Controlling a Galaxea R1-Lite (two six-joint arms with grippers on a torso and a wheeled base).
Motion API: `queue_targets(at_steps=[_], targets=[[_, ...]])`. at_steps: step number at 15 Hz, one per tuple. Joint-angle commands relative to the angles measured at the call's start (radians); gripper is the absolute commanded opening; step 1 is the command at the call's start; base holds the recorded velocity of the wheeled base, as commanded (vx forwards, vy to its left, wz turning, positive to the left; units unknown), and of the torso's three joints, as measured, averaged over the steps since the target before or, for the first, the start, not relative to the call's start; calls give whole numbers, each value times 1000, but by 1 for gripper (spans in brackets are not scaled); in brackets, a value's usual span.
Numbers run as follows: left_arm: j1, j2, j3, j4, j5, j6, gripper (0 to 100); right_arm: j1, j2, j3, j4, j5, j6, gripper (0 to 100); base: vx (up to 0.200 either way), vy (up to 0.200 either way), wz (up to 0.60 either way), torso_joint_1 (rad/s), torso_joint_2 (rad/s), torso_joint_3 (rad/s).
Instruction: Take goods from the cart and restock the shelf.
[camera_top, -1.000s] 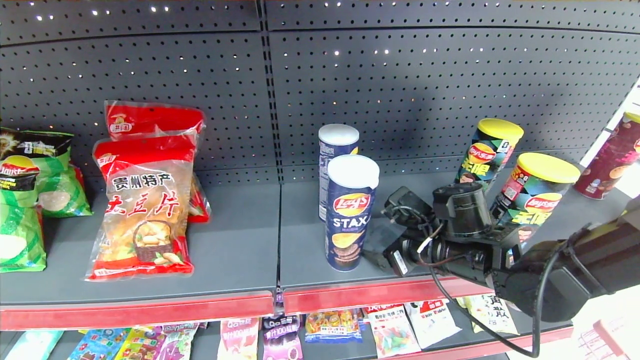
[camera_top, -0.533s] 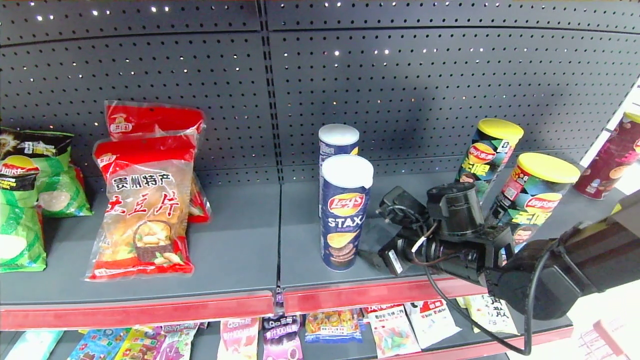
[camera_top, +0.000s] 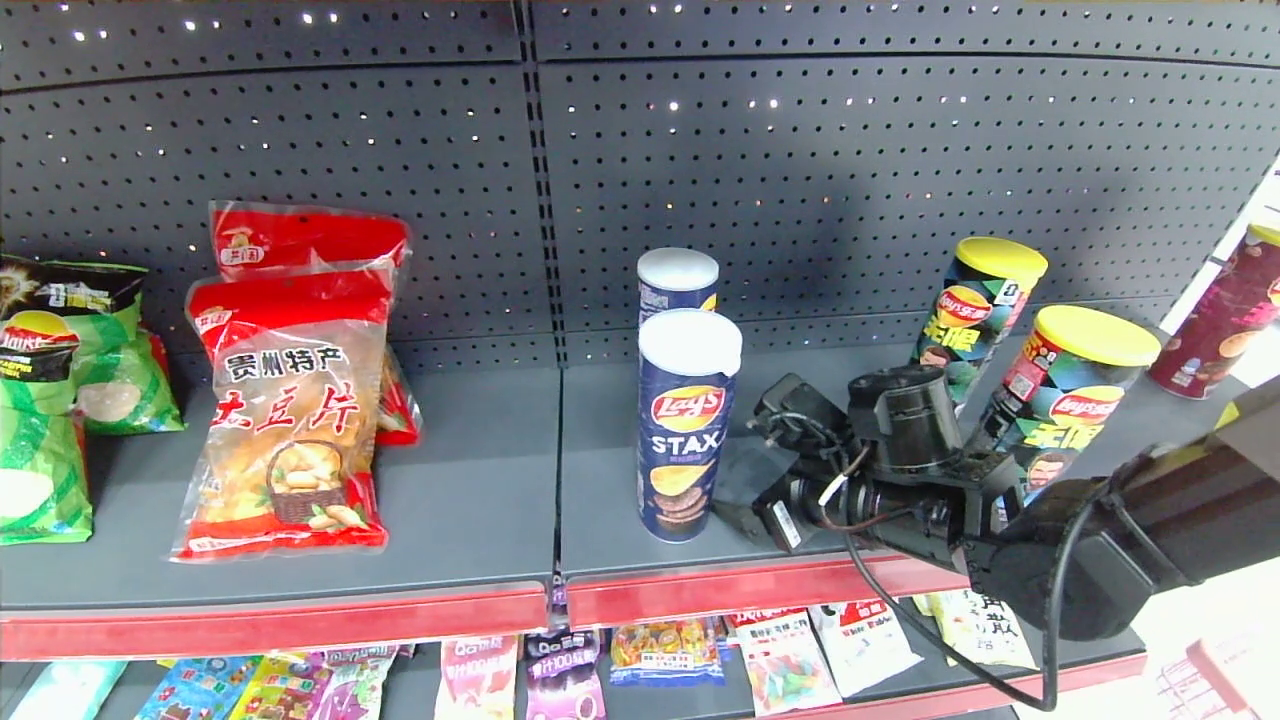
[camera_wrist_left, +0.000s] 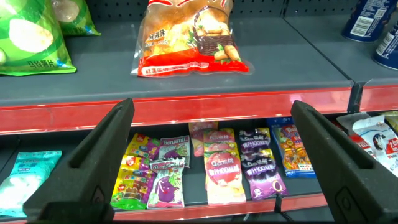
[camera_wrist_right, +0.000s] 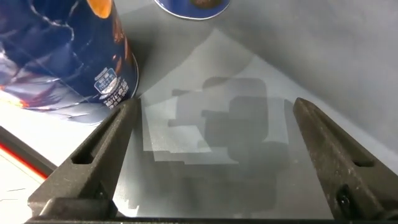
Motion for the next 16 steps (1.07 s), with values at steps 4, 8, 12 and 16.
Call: queue_targets(at_steps=[4,8,12,16], targets=[[0,0,0,0,0,0,100,2,-107,47,-11,0,-2,100,0,0,0,0,0,0],[0,0,0,0,0,0,100,10,-333,177,-6,14,1,100,0,0,0,0,0,0],[0,0,1,0,0,0,100,97,-641,392,20,21,52,100,0,0,0,0,0,0],[0,0,0,0,0,0,100,-112,-1150,510,414,155,63,100,0,0,0,0,0,0]])
